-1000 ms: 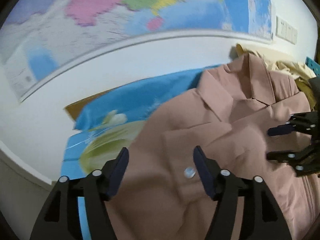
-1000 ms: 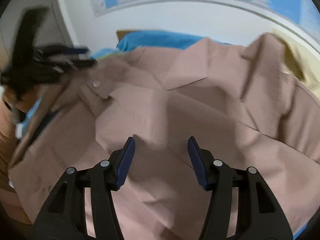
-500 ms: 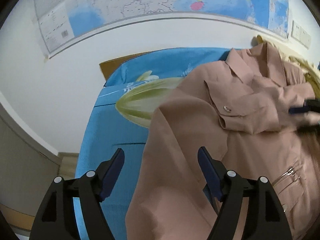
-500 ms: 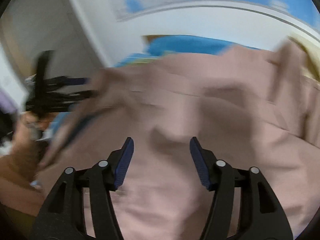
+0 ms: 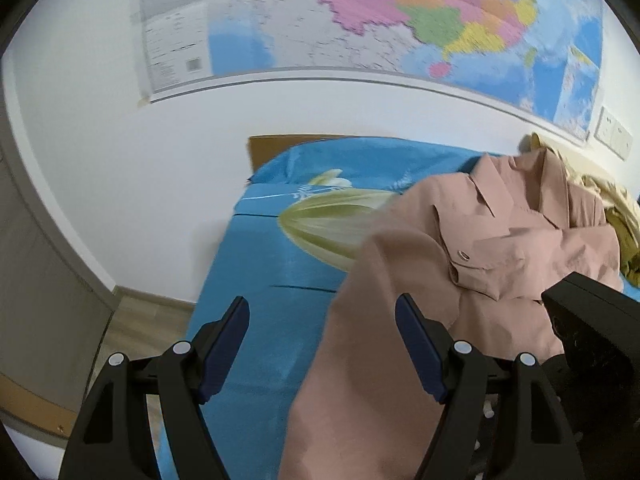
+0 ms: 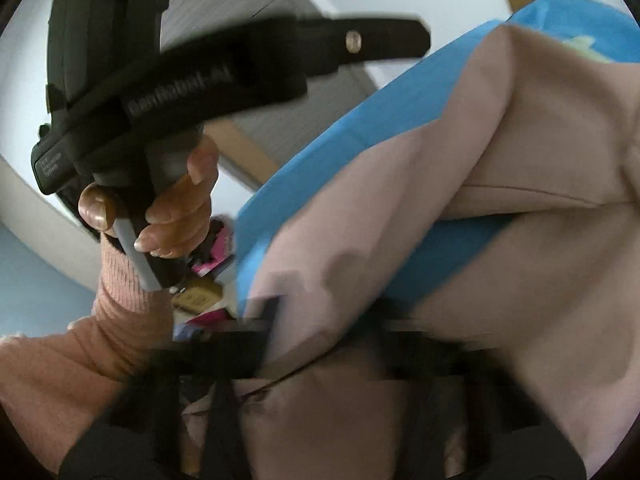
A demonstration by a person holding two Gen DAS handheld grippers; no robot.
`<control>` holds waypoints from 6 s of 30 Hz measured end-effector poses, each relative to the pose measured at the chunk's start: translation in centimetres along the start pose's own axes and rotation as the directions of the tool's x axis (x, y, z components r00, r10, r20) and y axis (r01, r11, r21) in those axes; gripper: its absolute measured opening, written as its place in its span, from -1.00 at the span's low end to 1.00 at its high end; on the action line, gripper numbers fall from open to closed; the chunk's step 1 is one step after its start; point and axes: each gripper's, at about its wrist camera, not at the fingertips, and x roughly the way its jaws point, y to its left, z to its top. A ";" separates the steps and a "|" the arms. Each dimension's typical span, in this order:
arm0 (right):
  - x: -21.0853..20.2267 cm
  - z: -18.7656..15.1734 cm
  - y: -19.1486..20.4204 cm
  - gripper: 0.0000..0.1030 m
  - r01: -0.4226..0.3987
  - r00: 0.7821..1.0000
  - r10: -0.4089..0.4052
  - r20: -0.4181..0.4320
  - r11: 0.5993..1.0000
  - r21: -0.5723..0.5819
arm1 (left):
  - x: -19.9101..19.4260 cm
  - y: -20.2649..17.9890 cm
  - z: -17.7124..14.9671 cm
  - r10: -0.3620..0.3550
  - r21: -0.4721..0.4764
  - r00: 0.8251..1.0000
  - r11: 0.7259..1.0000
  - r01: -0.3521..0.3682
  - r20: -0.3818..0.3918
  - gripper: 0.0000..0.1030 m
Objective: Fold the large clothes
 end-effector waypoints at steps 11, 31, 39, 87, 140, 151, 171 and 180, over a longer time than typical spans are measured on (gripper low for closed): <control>-22.1 0.9 4.6 -0.96 0.352 0.922 -0.314 0.226 0.923 -0.152 | -5.2 -0.5 1.8 -0.105 0.006 0.982 0.994 0.105 0.159 0.40; -24.7 -14.5 -9.0 0.58 0.521 0.768 -0.583 0.264 0.810 0.271 | 8.0 -14.0 -0.7 -0.139 0.228 0.983 0.960 0.164 -0.119 0.40; -23.3 -14.4 -11.9 -0.97 0.507 0.770 -0.585 0.256 0.803 0.313 | 5.6 -16.1 -0.1 -0.137 0.240 0.990 0.960 0.142 -0.037 0.40; -37.4 -22.7 -13.8 -0.79 0.379 0.757 -0.608 0.240 0.707 0.597 | 12.8 -14.3 2.6 -0.008 0.112 0.997 0.994 0.017 -0.082 0.33; -27.3 -19.5 -11.9 -0.21 0.734 0.532 -0.832 0.160 0.547 0.403 | 6.1 -15.2 -1.9 -0.110 0.243 0.994 0.963 0.114 -0.027 0.51; -29.9 -23.9 -5.8 0.14 0.600 0.585 -0.757 0.292 0.645 0.473 | 3.4 -10.6 -5.8 -0.139 0.147 0.988 0.978 0.148 -0.068 0.61; -28.7 -39.0 -0.6 0.59 0.270 0.704 -0.608 0.367 0.706 0.654 | -0.7 -8.1 -14.6 -0.397 0.050 0.899 0.910 0.412 -0.183 0.86; -26.7 -39.3 0.9 0.64 0.204 0.752 -0.516 0.410 0.774 0.599 | -2.4 -8.4 -16.4 -0.590 -0.046 0.764 0.798 0.600 -0.261 0.86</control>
